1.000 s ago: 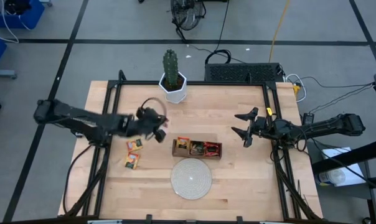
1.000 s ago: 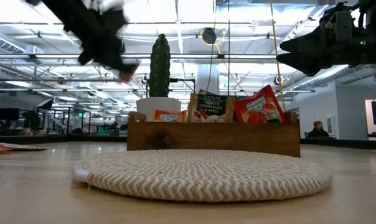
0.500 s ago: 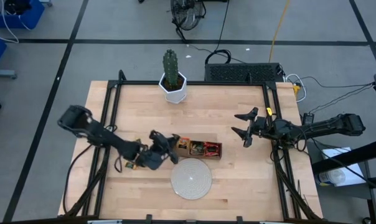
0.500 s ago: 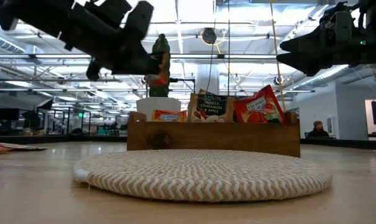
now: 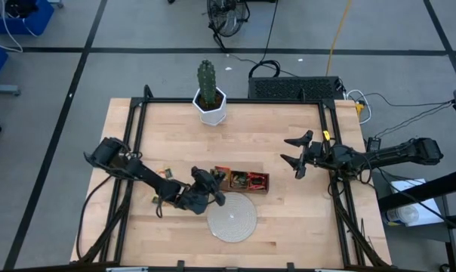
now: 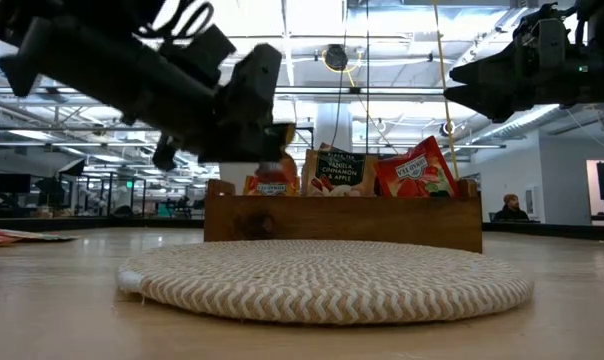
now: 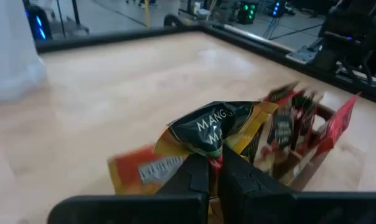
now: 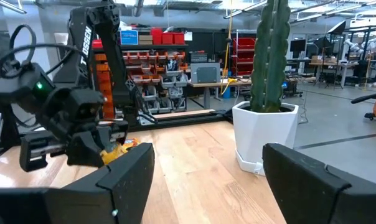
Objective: Pick & Place Tea
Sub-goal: Put the yellow tea bag into the left section of the wooden organizer
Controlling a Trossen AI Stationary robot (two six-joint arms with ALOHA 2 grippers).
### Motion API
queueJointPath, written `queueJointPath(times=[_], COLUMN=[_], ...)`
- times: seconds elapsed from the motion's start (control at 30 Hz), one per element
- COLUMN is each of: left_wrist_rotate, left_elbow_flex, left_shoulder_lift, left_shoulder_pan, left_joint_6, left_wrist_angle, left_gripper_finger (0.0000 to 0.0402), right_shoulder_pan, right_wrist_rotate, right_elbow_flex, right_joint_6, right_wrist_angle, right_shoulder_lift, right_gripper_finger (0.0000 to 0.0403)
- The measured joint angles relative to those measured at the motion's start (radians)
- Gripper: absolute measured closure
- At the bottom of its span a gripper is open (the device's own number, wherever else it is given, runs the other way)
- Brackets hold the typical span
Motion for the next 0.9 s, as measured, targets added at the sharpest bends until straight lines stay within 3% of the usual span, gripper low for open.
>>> queueJointPath(times=[0.37,0.6,0.9], left_wrist_rotate=[0.039,0.161,0.209], left_elbow_flex=[0.0,0.002,0.002], left_shoulder_lift=[0.036,0.034,0.034], left_shoulder_pan=[0.019,0.059,0.066], left_joint_6=[-0.047,-0.027,0.084], left_wrist_angle=[-0.02,-0.034,-0.017], left_gripper_finger=[0.0383,0.0382,0.0335], right_shoulder_pan=[0.0,0.0,0.0], right_wrist_rotate=[0.0,0.0,0.0], right_elbow_flex=[0.0,0.0,0.0], right_joint_6=[0.0,0.0,0.0], right_wrist_angle=[0.0,0.0,0.0], right_shoulder_lift=[0.0,0.0,0.0], right_gripper_finger=[0.0125,0.0122,0.0124])
